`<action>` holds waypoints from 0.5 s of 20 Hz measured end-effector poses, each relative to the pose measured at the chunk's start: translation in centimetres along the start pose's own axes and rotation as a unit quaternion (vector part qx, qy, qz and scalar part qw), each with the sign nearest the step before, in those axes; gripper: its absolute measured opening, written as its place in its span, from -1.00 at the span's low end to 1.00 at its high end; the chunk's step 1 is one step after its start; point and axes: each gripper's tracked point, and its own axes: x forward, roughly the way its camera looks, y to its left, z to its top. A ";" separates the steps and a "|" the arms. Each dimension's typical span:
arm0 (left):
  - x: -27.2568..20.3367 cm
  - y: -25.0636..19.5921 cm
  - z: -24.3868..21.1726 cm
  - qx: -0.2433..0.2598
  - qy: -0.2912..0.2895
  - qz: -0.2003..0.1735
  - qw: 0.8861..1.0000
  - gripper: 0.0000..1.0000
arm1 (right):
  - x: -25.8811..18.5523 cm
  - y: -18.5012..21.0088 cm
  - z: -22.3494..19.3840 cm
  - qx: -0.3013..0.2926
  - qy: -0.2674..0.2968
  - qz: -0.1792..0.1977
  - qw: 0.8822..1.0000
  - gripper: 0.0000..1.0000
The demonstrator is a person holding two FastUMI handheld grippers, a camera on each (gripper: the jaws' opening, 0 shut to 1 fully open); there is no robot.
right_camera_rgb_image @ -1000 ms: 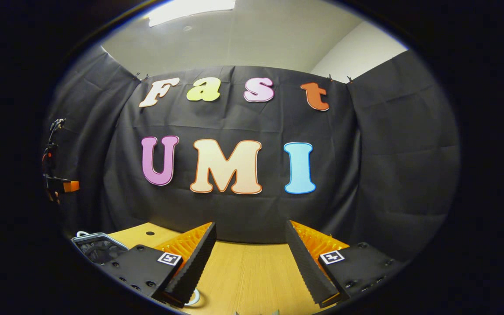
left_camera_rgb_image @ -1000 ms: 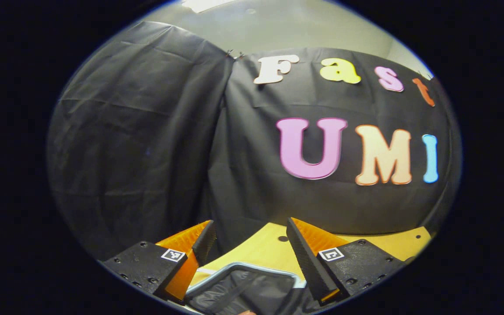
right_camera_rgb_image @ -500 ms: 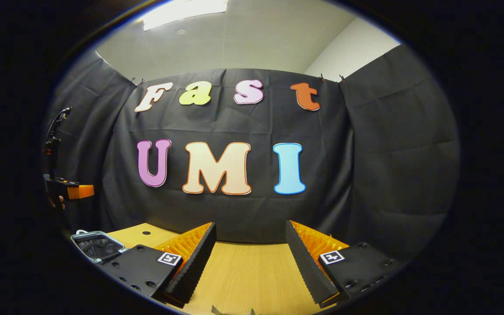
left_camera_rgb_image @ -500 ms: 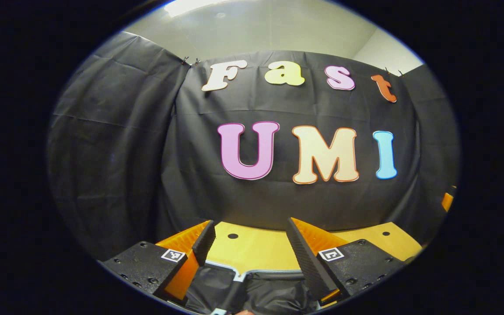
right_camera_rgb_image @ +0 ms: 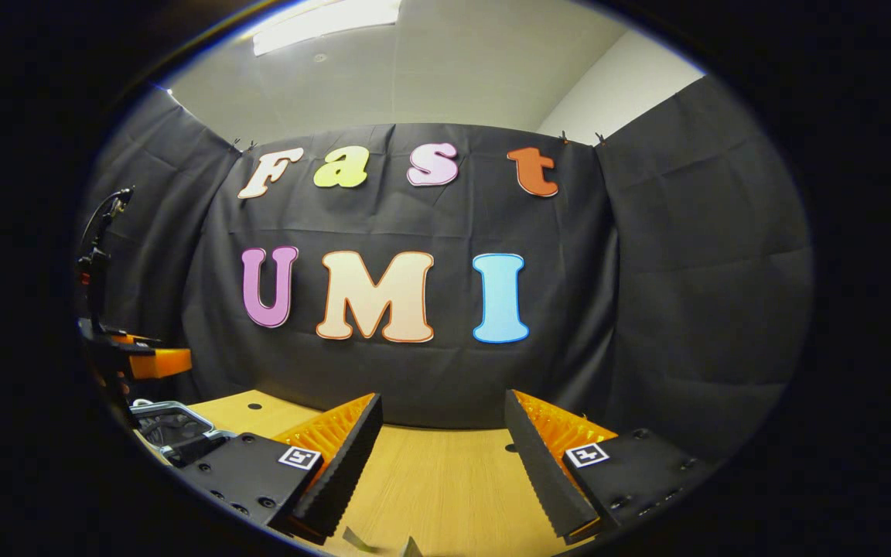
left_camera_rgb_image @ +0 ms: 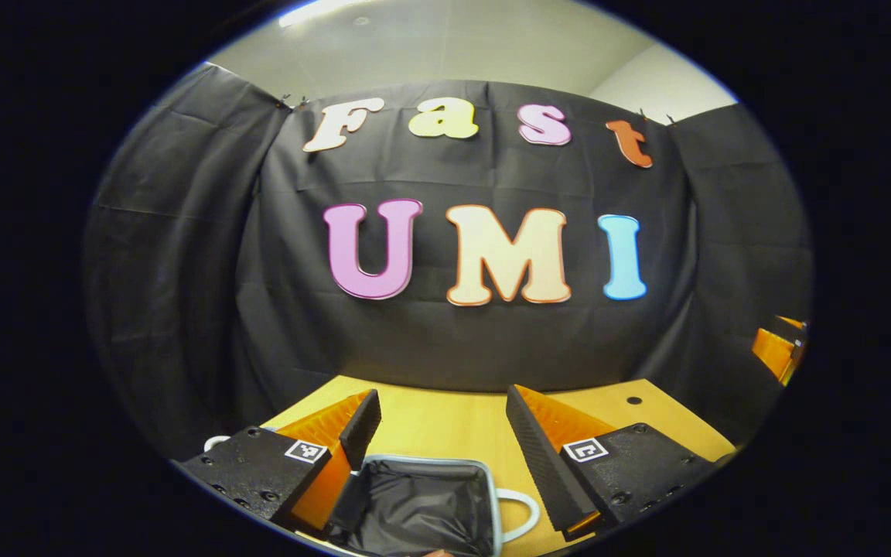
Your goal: First open the suitcase, pack the skin care products into it, and then close the suitcase.
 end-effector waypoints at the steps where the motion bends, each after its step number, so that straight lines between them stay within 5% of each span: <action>1: -0.2 -1.4 -0.7 0.003 0.006 -0.009 1.000 0.89 | -0.2 -0.3 0.0 -0.001 0.000 0.003 1.000 0.96; 10: -1.9 -11.8 -5.8 -0.004 0.059 -0.076 0.995 0.89 | -2.4 -1.9 -1.0 -0.012 0.004 0.032 0.999 0.97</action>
